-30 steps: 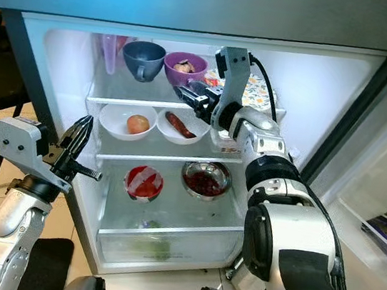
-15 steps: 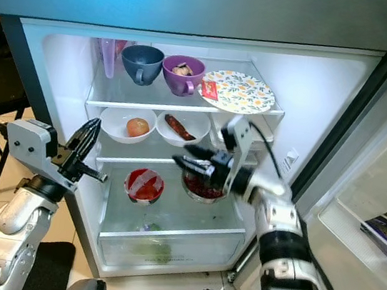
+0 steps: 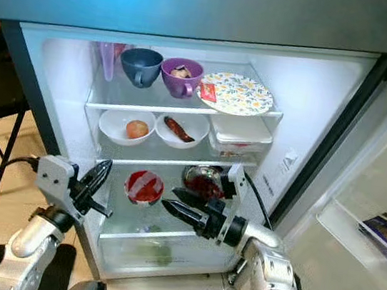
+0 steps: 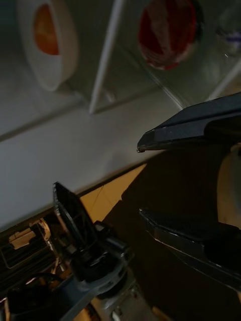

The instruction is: Restocking fridge

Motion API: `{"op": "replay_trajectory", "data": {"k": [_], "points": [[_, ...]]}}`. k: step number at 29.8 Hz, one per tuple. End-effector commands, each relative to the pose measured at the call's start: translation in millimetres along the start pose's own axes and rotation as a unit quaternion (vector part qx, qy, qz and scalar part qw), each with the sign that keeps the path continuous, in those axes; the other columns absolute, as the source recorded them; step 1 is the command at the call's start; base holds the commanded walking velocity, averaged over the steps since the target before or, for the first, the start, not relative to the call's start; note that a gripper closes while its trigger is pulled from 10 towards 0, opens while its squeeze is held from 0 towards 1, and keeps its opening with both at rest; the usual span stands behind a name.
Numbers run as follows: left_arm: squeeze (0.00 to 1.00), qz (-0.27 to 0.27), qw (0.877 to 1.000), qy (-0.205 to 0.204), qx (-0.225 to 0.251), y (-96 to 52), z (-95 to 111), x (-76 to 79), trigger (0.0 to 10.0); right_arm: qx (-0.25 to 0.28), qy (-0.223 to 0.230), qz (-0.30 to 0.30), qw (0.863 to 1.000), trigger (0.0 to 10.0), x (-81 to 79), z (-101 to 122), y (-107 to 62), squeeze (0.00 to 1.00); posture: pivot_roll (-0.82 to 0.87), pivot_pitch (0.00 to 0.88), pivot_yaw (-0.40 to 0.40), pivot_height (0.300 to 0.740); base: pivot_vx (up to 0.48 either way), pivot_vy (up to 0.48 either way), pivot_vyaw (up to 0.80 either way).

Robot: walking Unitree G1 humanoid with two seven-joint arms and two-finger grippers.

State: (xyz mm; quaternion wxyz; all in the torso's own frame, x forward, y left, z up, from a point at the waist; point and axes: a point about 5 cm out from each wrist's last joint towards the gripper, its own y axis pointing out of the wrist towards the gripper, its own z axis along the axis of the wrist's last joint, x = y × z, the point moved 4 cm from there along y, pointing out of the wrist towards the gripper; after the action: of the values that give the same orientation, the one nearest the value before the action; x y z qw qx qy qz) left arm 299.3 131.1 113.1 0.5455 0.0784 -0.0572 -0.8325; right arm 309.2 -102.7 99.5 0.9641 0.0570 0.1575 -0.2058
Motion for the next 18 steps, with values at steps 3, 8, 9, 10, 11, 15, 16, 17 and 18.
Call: {"op": "replay_trajectory", "data": {"k": [3, 8, 9, 10, 11, 15, 16, 17, 18], "points": [[0.0, -0.012, 1.0, 0.002, -0.005, -0.8, -5.7, 6.0, 10.0, -0.012, 0.022, 0.007, 1.0, 10.0, -3.4, -12.2, -2.1, 0.0, 0.08, 0.0, -0.018, 0.608, 0.0, 0.0, 0.0], [0.0, -0.023, 1.0, 0.0, -0.017, -3.1, -16.3, 10.7, 10.0, -0.023, 0.028, 0.015, 0.999, 10.0, -10.6, -17.0, -5.9, 0.0, 0.07, 0.0, -0.014, 0.622, 0.0, 0.0, 0.0], [0.0, -0.026, 0.999, -0.002, -0.031, -6.9, -26.4, 11.2, 10.0, -0.029, 0.035, 0.013, 0.999, 10.0, -12.4, -20.0, -8.3, 0.0, 0.06, 0.0, -0.015, 0.631, 0.0, 0.0, 0.0], [0.0, -0.021, 0.999, -0.009, -0.038, -9.0, -32.2, 9.9, 10.0, -0.032, 0.039, 0.01, 0.999, 10.0, -12.5, -22.1, -9.6, 0.0, 0.06, 0.0, -0.015, 0.636, 0.0, 0.0, 0.0], [0.0, -0.016, 0.999, -0.015, -0.047, -11.0, -38.3, 8.4, 10.0, -0.036, 0.043, 0.006, 0.998, 10.0, -12.4, -25.6, -11.2, 0.0, 0.06, 0.0, -0.016, 0.641, 0.0, 0.0, 0.0], [0.0, -0.009, 0.998, -0.025, -0.059, -12.6, -45.9, 7.2, 10.0, -0.043, 0.047, -0.001, 0.998, 10.0, -11.4, -31.4, -12.7, 0.0, 0.06, 0.0, -0.016, 0.65, 0.0, 0.0, 0.0], [0.0, -0.01, 0.998, -0.027, -0.063, -12.9, -48.4, 7.8, 10.0, -0.054, 0.044, -0.015, 0.997, 10.0, -8.5, -36.1, -12.4, 0.0, 0.06, 0.0, -0.017, 0.65, 0.0, 0.0, 0.0], [0.0, -0.01, 0.998, -0.027, -0.063, -12.9, -48.4, 7.8, 10.0, -0.054, 0.044, -0.015, 0.997, 10.0, -8.5, -36.1, -12.4, 0.0, 0.06, 0.0, -0.017, 0.65, 0.0, 0.0, 0.0], [0.0, -0.015, 0.997, -0.03, -0.067, -13.1, -51.2, 9.7, 10.0, -0.059, 0.043, -0.029, 0.997, 10.0, -5.7, -39.6, -12.0, 0.0, 0.05, 0.0, -0.015, 0.65, 0.0, 0.0, 0.0]]}}
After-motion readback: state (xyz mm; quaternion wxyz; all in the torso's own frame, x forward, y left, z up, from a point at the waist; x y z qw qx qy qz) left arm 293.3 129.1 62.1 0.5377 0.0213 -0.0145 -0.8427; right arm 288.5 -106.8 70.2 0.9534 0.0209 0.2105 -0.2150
